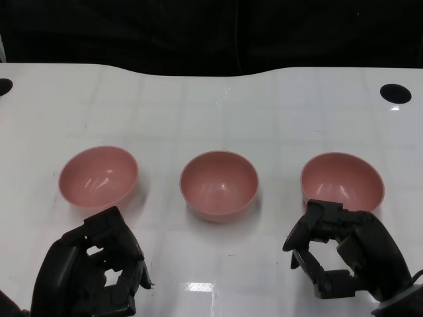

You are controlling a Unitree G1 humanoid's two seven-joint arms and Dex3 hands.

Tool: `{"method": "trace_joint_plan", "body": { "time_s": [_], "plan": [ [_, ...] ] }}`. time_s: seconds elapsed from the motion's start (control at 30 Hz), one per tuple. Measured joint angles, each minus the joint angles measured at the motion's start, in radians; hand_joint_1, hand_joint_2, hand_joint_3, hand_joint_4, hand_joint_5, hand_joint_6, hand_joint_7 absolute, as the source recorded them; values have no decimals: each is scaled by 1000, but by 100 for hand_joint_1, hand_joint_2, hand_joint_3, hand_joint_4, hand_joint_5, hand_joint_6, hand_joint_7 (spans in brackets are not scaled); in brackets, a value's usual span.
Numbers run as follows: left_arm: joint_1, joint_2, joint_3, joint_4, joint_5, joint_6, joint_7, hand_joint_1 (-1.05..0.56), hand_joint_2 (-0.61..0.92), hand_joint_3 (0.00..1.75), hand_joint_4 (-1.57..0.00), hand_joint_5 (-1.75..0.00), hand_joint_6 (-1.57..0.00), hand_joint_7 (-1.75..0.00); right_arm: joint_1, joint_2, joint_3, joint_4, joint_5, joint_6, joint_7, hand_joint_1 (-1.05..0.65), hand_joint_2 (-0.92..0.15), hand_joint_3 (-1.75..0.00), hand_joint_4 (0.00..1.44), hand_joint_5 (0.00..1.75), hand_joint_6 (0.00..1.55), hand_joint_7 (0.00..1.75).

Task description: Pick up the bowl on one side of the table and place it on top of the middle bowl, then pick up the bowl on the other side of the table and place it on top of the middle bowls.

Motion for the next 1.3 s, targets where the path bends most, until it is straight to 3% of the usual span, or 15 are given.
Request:
{"method": "trace_joint_plan", "body": {
  "time_s": [0.4,0.53,0.77,0.83,1.1,1.2,1.3],
  "plan": [
    [-12,-5,-1,22,8,-21,0,-9,39,143,-88,-167,-83,-153,-5,-1,-2,3,4,0,4,-14,-40,-126,82,150,83,124],
    [-12,-5,-1,26,9,-25,0,-10,39,143,-87,-167,-82,-153,-5,-1,-3,3,18,0,7,-14,-45,-116,83,147,83,118],
    [-12,-6,-2,28,9,-24,0,-10,38,144,-87,-169,-81,-155,-13,-14,-13,-12,-24,2,-32,-18,-49,-95,56,125,58,83],
    [-12,-8,-2,28,8,-20,0,-10,38,144,-87,-170,-81,-155,-20,-25,-20,-21,-49,2,-52,-18,-49,-93,54,121,56,78],
    [-12,-10,-2,27,0,-9,0,-10,40,142,-85,-169,-81,-154,-30,-87,-26,-37,-237,-3,-149,-39,-86,-14,39,85,55,34],
    [-12,-10,-3,27,0,-9,0,-10,40,142,-85,-169,-81,-154,-34,-104,-26,-51,-287,0,-182,-47,-88,-6,32,78,49,26],
    [-12,-11,-3,26,3,-8,0,-10,39,145,-86,-170,-81,-154,-36,-141,-28,-121,-448,35,-255,-58,-88,-2,25,71,38,15]
  ]
}}
